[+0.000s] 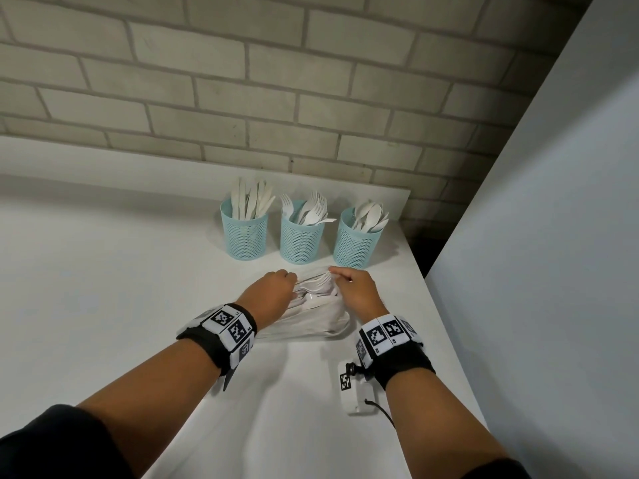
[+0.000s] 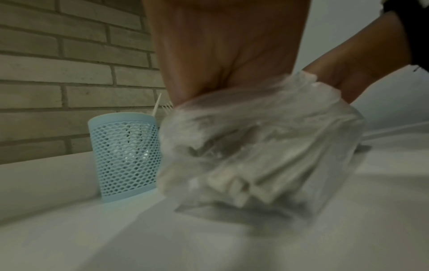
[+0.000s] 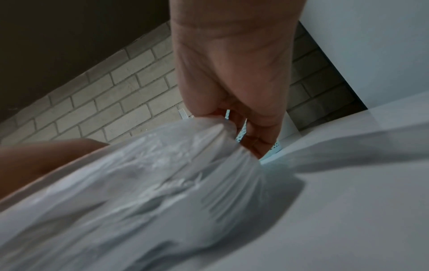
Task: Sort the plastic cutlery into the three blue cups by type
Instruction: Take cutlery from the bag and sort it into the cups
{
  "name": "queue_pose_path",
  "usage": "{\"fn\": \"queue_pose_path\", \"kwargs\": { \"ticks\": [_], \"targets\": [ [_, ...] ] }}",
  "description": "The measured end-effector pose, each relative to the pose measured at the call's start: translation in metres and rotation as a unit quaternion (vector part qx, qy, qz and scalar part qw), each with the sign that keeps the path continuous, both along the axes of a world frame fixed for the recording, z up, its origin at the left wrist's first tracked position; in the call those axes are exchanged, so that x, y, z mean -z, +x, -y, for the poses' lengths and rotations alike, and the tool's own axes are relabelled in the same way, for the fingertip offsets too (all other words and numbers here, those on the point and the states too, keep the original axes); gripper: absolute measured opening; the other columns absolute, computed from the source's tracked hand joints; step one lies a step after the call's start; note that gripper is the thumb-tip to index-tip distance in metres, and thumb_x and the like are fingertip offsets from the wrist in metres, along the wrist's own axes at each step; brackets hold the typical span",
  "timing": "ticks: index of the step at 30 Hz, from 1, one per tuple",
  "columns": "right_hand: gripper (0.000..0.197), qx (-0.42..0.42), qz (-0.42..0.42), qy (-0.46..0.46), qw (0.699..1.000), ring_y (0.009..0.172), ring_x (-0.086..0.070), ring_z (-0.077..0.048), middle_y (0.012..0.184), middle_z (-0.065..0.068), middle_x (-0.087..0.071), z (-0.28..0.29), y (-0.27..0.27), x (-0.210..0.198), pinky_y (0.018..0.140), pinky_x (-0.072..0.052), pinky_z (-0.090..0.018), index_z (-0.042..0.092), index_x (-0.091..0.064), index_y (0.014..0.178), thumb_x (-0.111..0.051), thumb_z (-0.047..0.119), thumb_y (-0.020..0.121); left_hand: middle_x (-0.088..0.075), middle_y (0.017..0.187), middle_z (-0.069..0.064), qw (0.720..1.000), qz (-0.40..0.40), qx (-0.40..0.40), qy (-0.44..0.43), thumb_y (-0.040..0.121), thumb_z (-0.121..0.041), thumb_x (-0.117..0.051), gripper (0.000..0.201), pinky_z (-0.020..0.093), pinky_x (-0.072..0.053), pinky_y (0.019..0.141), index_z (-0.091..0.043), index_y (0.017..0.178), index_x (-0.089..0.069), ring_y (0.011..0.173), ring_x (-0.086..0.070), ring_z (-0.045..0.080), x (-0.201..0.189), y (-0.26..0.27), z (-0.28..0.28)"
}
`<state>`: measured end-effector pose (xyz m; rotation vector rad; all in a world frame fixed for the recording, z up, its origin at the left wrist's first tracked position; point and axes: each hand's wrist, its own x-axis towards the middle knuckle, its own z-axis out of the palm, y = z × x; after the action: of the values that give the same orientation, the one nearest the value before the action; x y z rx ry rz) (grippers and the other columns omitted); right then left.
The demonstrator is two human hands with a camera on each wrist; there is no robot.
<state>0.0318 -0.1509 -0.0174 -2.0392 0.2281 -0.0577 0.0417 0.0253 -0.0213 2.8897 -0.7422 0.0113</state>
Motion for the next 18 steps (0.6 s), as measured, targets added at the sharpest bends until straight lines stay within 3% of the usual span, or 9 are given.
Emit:
{"fn": "queue_pose_path", "kwargs": {
  "ticks": [4,10,13,15,18],
  "targets": [
    [0.031,0.003,0.005,0.016,1.000,0.119,-0.053,-0.018,0.126,-0.006,-0.062,0.004,-0.001,0.000,0.100,-0.035,-0.021,0.008,-0.064,0.118,-0.045,0.003,0.093,-0.055,0.112,0.015,0.999,0.020,0.017,-0.043,0.099,-0.023,-0.042,0.031,0.033,-0.041,0.083,0.000,0.116,-0.054,0.102,-0.056,0.031,-0.002,-0.003,-0.001],
    [0.031,0.014,0.000,0.048,0.999,0.117,-0.055,-0.019,0.124,-0.007,-0.062,0.008,0.000,0.000,0.105,-0.039,-0.027,0.008,-0.065,0.117,-0.047,0.003,0.092,-0.062,0.105,0.015,0.988,-0.030,-0.036,-0.144,0.098,-0.026,-0.044,0.031,0.031,-0.039,0.081,0.000,0.108,-0.059,0.098,-0.057,0.029,-0.010,-0.005,-0.003],
    [0.031,0.000,-0.016,0.009,1.000,0.109,-0.058,-0.019,0.123,-0.007,-0.063,0.009,0.001,-0.005,0.098,-0.043,-0.030,0.009,-0.065,0.117,-0.047,0.005,0.092,-0.067,0.091,0.008,0.955,-0.079,-0.063,-0.279,0.098,-0.025,-0.045,0.024,0.026,-0.039,0.075,-0.006,0.097,-0.060,0.087,-0.060,0.023,-0.018,-0.004,-0.007],
    [0.033,-0.022,-0.012,-0.048,0.999,0.112,-0.057,-0.021,0.125,-0.006,-0.062,0.010,0.003,-0.015,0.096,-0.042,-0.027,0.009,-0.065,0.118,-0.044,0.004,0.092,-0.062,0.081,0.003,0.930,-0.109,-0.065,-0.344,0.099,-0.024,-0.041,0.022,0.023,-0.043,0.074,-0.010,0.094,-0.057,0.076,-0.058,0.017,-0.027,-0.003,-0.006],
    [0.030,-0.032,0.037,-0.090,0.995,0.112,-0.056,-0.020,0.124,-0.005,-0.062,0.005,0.004,-0.042,0.093,-0.039,-0.024,0.008,-0.063,0.119,-0.044,0.013,0.096,-0.051,0.072,0.000,0.869,-0.190,-0.066,-0.452,0.102,-0.024,-0.033,0.028,0.012,-0.044,0.056,-0.005,0.103,-0.054,0.060,-0.049,0.011,-0.043,-0.002,0.001]
  ]
}}
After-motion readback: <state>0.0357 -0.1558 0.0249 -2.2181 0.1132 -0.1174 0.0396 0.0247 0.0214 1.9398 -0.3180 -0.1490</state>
